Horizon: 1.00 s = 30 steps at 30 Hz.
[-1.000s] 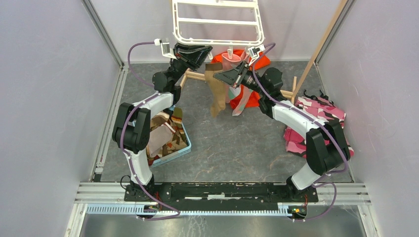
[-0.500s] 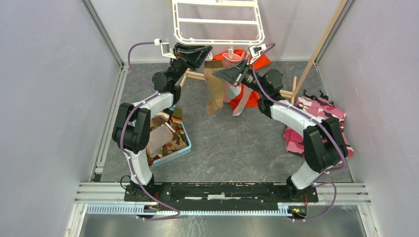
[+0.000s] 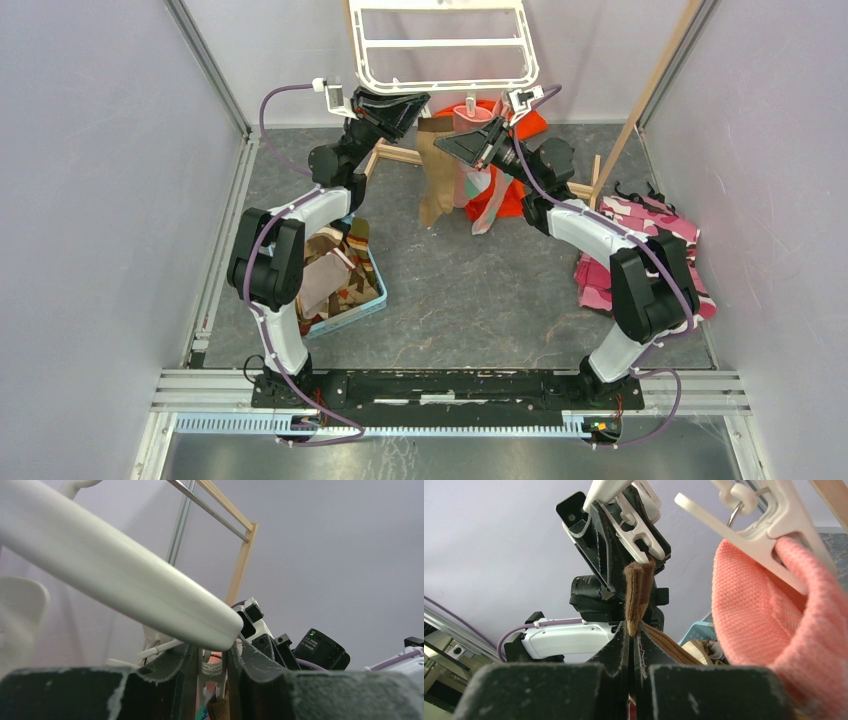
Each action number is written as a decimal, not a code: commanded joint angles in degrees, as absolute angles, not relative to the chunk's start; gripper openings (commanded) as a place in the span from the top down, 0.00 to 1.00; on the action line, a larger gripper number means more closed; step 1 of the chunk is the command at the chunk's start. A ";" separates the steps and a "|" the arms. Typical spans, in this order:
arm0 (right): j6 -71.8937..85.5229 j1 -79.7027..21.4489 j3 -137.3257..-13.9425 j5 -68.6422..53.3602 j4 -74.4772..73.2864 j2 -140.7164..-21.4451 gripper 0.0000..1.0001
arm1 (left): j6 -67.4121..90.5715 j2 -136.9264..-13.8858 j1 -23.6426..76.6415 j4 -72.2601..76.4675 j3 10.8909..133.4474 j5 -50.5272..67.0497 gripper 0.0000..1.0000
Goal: Clip the socks to the hanger
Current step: Clamp the sock onto the hanger.
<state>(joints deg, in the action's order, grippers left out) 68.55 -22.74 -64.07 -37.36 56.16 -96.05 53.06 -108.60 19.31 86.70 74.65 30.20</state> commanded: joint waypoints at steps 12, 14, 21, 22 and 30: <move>67.53 -19.79 -72.57 -39.08 58.93 -97.30 1.00 | 55.63 -106.85 19.68 99.54 76.20 31.00 0.88; 66.42 -19.59 -72.77 -39.52 58.80 -97.21 1.00 | 55.57 -106.81 19.65 99.53 76.30 30.98 0.88; 57.78 -19.40 -74.85 -41.30 48.21 -96.77 1.00 | 56.21 -107.30 19.64 99.56 76.93 30.84 0.87; 56.14 -19.39 -74.94 -41.41 46.54 -96.69 1.00 | 56.31 -107.22 19.68 99.51 76.91 30.90 0.87; 51.21 -19.49 -75.70 -42.82 41.81 -97.12 1.00 | 56.95 -106.26 19.66 99.56 76.92 31.10 0.85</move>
